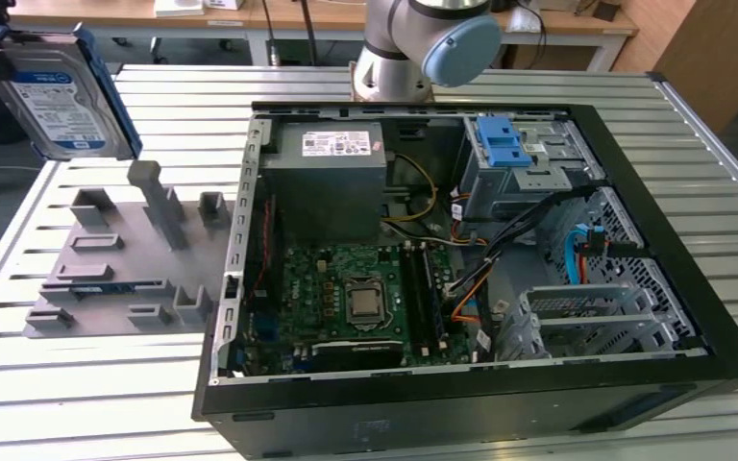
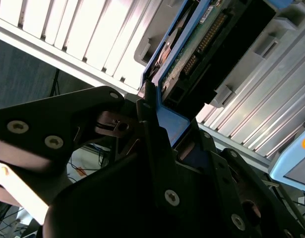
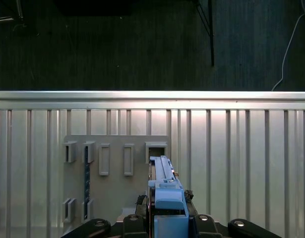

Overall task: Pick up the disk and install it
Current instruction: 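Pick up the disk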

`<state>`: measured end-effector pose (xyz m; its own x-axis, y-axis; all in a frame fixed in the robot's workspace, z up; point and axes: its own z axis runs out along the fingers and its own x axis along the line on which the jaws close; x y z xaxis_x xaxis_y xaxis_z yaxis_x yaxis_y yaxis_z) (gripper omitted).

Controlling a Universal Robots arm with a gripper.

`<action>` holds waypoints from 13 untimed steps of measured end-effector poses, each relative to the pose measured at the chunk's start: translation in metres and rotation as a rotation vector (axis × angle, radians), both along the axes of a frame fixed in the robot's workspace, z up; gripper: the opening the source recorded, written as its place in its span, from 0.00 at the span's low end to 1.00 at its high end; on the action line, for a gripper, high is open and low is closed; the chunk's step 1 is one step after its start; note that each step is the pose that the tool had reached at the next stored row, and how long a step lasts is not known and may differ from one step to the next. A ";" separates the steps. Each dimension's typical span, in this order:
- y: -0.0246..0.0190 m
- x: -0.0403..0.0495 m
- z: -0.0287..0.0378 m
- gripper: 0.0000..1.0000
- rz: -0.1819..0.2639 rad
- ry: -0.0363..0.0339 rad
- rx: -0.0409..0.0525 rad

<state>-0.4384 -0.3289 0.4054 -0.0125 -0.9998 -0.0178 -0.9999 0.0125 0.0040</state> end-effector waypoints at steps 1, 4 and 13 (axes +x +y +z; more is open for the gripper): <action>0.0000 0.0000 0.0003 0.36 0.000 0.0000 0.0000; 0.0000 0.0000 0.0013 0.36 0.000 0.0000 0.0000; 0.0000 0.0000 0.0043 0.36 0.000 0.0001 0.0000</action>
<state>-0.4384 -0.3290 0.4097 -0.0125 -0.9998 -0.0177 -0.9999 0.0124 0.0041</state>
